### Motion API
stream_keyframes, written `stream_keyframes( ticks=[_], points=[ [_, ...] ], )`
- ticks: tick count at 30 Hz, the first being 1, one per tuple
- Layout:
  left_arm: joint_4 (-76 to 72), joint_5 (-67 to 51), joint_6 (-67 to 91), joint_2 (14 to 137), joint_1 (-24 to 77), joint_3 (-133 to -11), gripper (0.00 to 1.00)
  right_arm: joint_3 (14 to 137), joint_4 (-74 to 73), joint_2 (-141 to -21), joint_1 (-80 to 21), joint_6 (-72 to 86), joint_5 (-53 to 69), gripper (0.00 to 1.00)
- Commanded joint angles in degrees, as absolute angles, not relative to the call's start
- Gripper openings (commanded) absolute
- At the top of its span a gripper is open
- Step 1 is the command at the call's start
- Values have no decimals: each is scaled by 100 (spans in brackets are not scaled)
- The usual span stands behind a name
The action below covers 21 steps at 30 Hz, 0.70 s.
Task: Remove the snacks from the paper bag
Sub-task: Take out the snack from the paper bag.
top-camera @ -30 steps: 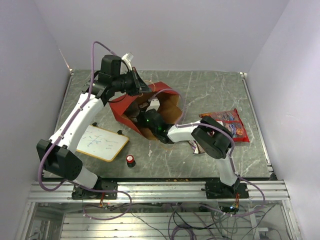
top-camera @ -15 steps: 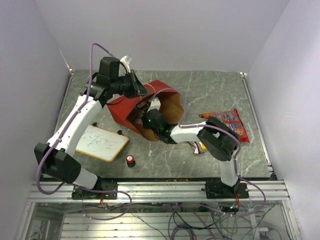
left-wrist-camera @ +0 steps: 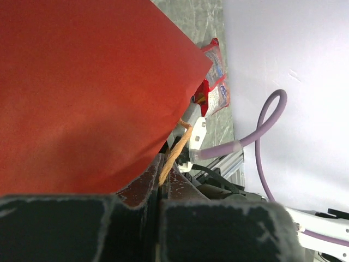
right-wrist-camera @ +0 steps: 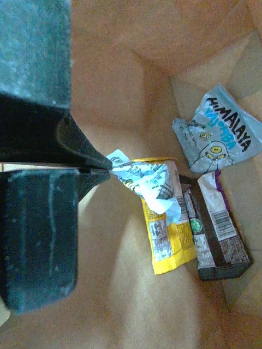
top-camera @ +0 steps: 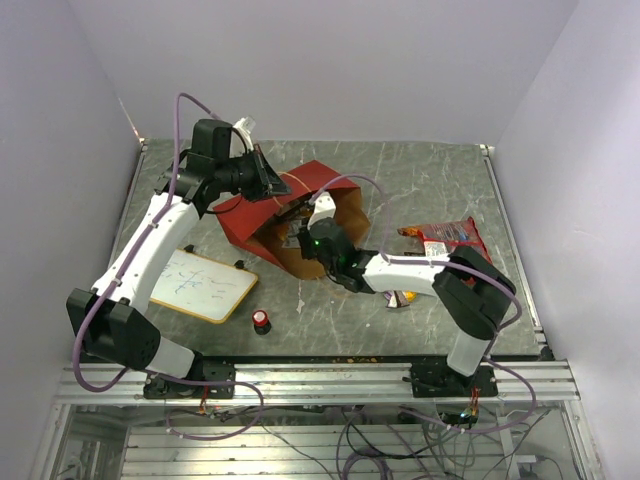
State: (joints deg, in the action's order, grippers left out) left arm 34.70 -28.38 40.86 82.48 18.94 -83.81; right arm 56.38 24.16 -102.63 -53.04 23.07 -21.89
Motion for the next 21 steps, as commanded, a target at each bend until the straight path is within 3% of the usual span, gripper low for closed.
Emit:
stream_keyframes(
  ticks=[1,12,21],
  points=[
    [3425,-3099,4028,8225,1863,-8335,7,5486,2243,-9841,-5283,2118,-2131,0],
    [3412,-3138,4049,8278,1861,-8206,7,5275,1178,-8538,-5306,1989,-1689,0],
    [3463,-2979,4034,8244,1855,-8118,7,5463,-1171,-7244,-5389,2002,-1228,0]
  ],
)
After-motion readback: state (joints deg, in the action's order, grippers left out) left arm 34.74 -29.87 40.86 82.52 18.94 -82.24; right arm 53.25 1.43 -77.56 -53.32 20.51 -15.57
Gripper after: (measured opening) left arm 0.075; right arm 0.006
